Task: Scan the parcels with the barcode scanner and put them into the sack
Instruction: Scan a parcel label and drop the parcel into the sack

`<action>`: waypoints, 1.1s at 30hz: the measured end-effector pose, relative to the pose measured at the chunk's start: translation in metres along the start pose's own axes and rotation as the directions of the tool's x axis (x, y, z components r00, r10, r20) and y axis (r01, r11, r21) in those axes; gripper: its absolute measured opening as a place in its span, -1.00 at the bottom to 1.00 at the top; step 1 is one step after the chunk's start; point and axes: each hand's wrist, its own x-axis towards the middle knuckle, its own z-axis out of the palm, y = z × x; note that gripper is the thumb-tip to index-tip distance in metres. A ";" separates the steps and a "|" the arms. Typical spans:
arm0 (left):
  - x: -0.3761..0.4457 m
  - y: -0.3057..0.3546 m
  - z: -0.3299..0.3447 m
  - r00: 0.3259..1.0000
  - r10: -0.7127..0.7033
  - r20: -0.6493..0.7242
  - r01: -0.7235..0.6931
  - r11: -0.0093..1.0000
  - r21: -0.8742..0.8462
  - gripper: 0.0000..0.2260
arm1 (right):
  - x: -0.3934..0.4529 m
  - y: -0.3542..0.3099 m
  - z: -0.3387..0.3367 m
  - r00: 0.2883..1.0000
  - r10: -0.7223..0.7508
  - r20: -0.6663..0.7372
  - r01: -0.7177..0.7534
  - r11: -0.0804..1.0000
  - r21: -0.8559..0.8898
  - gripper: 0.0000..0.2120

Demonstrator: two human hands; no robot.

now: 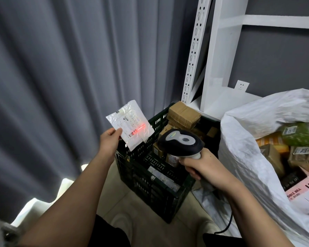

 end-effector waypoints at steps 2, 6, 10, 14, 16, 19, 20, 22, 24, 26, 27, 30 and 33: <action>-0.001 0.000 0.001 1.000 0.004 -0.004 -0.004 1.000 0.004 -0.83 | 0.001 0.000 0.001 1.000 -0.005 -0.005 0.005 1.000 0.005 -0.58; -0.003 0.000 0.002 1.000 0.002 0.004 -0.002 1.000 0.009 -0.83 | 0.001 0.001 0.002 1.000 -0.017 -0.013 0.017 1.000 -0.003 -0.58; -0.006 0.003 0.005 0.999 0.003 0.035 -0.003 1.000 0.017 -0.83 | 0.005 0.001 0.004 1.000 -0.010 -0.022 0.009 1.000 -0.010 -0.63; -0.012 0.005 0.008 0.998 0.016 0.057 -0.018 0.999 0.028 -0.85 | 0.007 0.002 0.006 0.999 0.010 -0.036 -0.010 1.000 0.004 -0.66; -0.014 0.006 0.008 0.998 0.020 0.064 -0.021 0.999 0.027 -0.84 | 0.009 0.005 0.007 0.999 0.014 -0.045 -0.013 1.000 0.018 -0.68; -0.017 0.008 0.008 0.998 0.017 0.064 -0.018 1.000 0.013 -0.83 | 0.011 0.009 0.007 0.998 0.016 -0.062 -0.012 0.998 0.066 -0.75; -0.019 0.008 0.008 0.998 0.015 0.061 -0.015 1.000 0.010 -0.84 | 0.011 0.009 0.007 0.998 0.014 -0.067 -0.009 0.997 0.080 -0.78; -0.023 0.009 0.008 0.998 0.011 0.055 -0.011 1.000 0.013 -0.87 | 0.010 0.010 0.006 0.996 0.003 -0.084 0.007 0.993 0.119 -0.85; -0.030 0.011 0.010 0.999 0.002 0.048 -0.002 1.000 0.017 -0.89 | 0.007 0.010 0.004 0.994 -0.005 -0.110 0.023 0.986 0.165 -0.82; -0.039 0.011 0.014 1.000 -0.002 0.031 0.001 1.000 0.027 -0.89 | 0.004 0.009 0.000 0.988 -0.013 -0.153 0.043 0.979 0.200 -0.77; -0.044 0.014 0.017 1.000 0.004 0.024 -0.005 0.999 0.032 -0.88 | 0.001 0.006 -0.004 0.983 -0.023 -0.181 0.063 0.974 0.219 -0.77; -0.058 0.029 0.032 0.998 0.056 0.033 -0.057 0.998 0.035 -0.86 | -0.010 0.001 -0.021 0.958 -0.032 -0.284 0.117 0.951 0.287 -0.80; -0.082 0.064 0.064 0.973 0.205 0.101 -0.211 0.976 0.050 -0.88 | -0.031 -0.010 -0.050 0.912 -0.013 -0.411 0.162 0.929 0.331 -0.80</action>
